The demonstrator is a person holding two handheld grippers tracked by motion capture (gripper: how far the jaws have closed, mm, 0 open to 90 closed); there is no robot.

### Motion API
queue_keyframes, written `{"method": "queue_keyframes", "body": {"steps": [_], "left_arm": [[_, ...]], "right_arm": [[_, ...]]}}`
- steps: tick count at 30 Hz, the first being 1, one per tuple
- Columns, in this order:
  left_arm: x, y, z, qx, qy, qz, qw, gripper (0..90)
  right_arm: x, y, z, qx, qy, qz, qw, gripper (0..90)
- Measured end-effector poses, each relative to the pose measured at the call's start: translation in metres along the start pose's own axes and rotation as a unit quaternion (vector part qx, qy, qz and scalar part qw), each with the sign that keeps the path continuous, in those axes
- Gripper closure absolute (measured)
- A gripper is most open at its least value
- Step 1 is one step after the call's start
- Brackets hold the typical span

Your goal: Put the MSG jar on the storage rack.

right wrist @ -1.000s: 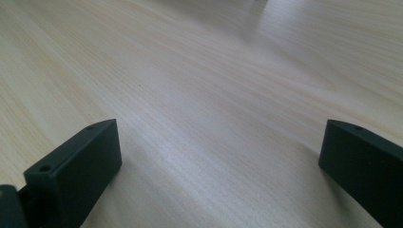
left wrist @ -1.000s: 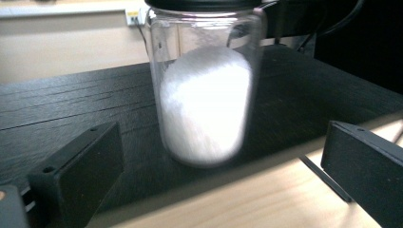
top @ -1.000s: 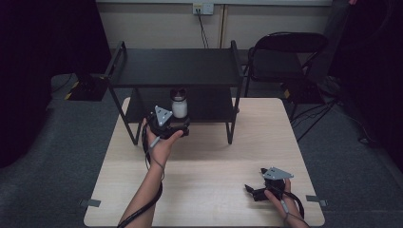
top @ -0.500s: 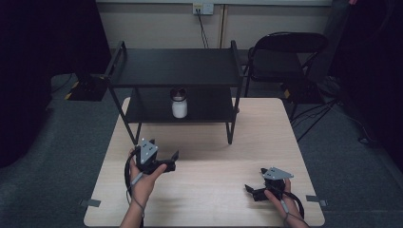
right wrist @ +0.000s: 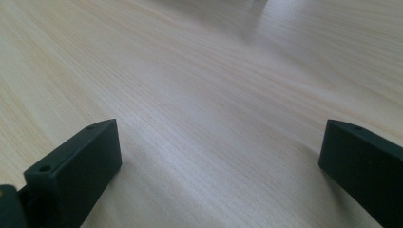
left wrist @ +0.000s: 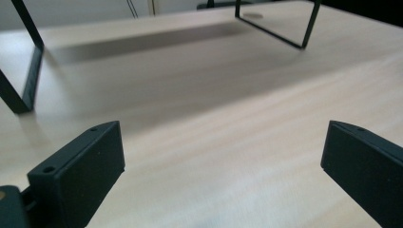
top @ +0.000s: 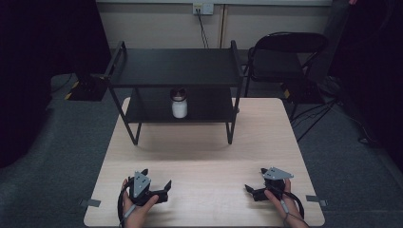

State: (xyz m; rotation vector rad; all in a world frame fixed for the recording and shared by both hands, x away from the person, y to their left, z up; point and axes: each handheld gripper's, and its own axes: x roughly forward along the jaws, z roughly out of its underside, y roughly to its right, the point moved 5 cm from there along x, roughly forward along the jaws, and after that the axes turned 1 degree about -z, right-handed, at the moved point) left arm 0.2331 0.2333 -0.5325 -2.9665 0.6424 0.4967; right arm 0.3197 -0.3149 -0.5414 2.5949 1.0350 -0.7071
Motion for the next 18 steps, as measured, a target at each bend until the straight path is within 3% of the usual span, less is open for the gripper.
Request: {"method": "queue_keyframes", "body": {"steps": [3,7,11,13,18], "left_arm": [[-0.004,0.0,0.006,-0.011,0.011,-0.002,0.9999,0.0],[-0.005,-0.002,0.01,-0.01,0.019,0.0,0.9998,0.0],[-0.002,-0.006,0.014,-0.007,0.013,0.005,0.9999,0.0],[-0.001,-0.007,0.016,-0.006,0.01,-0.005,0.9999,0.0],[-0.001,-0.006,0.02,-0.004,0.005,-0.005,1.0,0.0]], "right_arm": [[0.0,0.0,0.0,0.0,0.0,0.0,1.0,0.0],[0.0,0.0,0.0,0.0,0.0,0.0,1.0,0.0],[0.0,0.0,0.0,-0.001,0.0,-0.001,1.0,0.0],[0.0,0.001,0.0,-0.001,0.0,-0.001,1.0,0.0],[0.0,0.001,0.0,-0.001,0.0,-0.001,1.0,0.0]]}}
